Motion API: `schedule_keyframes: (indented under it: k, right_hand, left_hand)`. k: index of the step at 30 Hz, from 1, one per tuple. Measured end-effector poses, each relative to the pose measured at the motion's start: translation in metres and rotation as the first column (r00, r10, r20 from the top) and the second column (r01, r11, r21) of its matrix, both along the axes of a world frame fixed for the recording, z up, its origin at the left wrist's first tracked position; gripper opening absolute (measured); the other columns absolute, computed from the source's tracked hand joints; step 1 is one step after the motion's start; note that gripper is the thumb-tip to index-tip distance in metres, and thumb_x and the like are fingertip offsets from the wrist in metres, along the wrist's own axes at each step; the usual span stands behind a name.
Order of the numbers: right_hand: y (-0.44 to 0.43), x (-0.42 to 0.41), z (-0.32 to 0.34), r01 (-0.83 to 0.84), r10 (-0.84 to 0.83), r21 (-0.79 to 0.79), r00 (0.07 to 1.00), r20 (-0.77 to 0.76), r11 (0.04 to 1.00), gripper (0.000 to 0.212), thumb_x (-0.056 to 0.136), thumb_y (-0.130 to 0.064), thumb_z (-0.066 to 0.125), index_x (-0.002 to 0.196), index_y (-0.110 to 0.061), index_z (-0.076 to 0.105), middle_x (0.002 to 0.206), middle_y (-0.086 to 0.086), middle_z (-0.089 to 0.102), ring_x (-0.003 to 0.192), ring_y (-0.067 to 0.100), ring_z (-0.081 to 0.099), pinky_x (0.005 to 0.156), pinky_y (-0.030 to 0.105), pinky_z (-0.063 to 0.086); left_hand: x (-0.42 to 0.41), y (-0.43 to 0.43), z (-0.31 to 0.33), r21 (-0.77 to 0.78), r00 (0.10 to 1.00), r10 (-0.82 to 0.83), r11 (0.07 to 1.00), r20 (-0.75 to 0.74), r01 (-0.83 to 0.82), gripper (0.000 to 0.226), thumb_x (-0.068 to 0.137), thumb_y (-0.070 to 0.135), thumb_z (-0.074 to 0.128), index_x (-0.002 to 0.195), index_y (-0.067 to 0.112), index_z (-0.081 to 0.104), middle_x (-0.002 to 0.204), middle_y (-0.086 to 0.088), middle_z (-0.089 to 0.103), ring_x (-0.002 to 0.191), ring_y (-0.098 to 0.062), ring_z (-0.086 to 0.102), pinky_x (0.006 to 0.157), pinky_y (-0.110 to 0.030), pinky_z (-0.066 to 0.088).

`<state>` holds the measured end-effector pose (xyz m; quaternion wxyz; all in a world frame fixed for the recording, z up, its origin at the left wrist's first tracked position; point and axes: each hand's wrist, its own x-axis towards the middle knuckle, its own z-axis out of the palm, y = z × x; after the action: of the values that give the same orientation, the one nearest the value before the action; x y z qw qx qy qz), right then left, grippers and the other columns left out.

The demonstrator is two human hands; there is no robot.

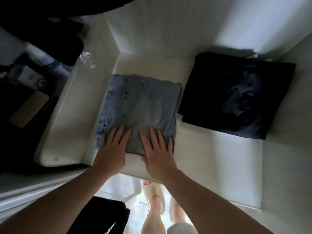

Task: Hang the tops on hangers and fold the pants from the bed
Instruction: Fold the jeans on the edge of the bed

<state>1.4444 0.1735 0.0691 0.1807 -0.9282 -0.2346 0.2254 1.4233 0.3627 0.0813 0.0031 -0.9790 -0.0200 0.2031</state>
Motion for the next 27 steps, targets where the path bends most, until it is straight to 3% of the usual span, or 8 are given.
schedule_keyframes:
  k: [4, 15, 21, 27]
  right_hand:
    - [0.003, 0.042, -0.008, 0.020, -0.021, 0.024, 0.999, 0.050, 1.000, 0.083, 0.102, -0.046, 0.041, 0.153, -0.039, -0.023, 0.164, -0.002, -0.026, 0.152, 0.024, -0.019, 0.115, 0.056, -0.018]
    - [0.017, 0.154, -0.033, 0.095, -0.101, 0.043, 0.984, 0.145, 0.995, 0.082, 0.101, -0.047, 0.042, 0.153, -0.040, -0.022, 0.164, -0.004, -0.024, 0.152, 0.021, -0.019, 0.113, 0.053, -0.023]
    - [0.016, 0.153, -0.028, 0.093, -0.096, 0.022, 0.985, 0.145, 0.995, 0.085, 0.099, -0.051, 0.043, 0.153, -0.040, -0.022, 0.165, -0.004, -0.021, 0.153, 0.020, -0.015, 0.117, 0.053, -0.016]
    - [-0.008, 0.106, -0.015, 0.047, -0.039, -0.109, 0.996, 0.076, 0.993, 0.098, 0.099, -0.045, 0.050, 0.151, -0.026, -0.031, 0.164, 0.004, -0.027, 0.152, 0.023, -0.021, 0.121, 0.048, -0.011]
  left_hand:
    - [0.046, 0.003, -0.012, -0.021, 0.998, 0.010, 1.000, 0.057, -0.009, 0.096, 0.083, 0.013, 0.062, 0.160, 0.027, 0.007, 0.168, -0.004, 0.008, 0.153, -0.030, 0.011, 0.117, -0.062, 0.015]
    - [0.172, 0.015, -0.030, 0.017, 0.996, -0.019, 1.000, 0.083, 0.017, 0.092, 0.092, 0.031, 0.053, 0.157, 0.032, -0.012, 0.167, 0.001, -0.008, 0.154, -0.025, -0.003, 0.121, -0.056, 0.007]
    - [0.165, 0.005, -0.020, 0.059, 0.997, 0.014, 0.998, 0.076, -0.018, 0.091, 0.095, 0.028, 0.050, 0.156, 0.030, -0.017, 0.167, 0.000, -0.011, 0.154, -0.028, -0.006, 0.122, -0.056, 0.005]
    - [0.102, -0.038, -0.015, 0.057, 0.971, 0.218, 0.973, 0.094, -0.224, 0.093, 0.099, 0.028, 0.043, 0.149, 0.016, -0.034, 0.163, -0.007, -0.027, 0.152, -0.030, -0.018, 0.123, -0.053, -0.003]
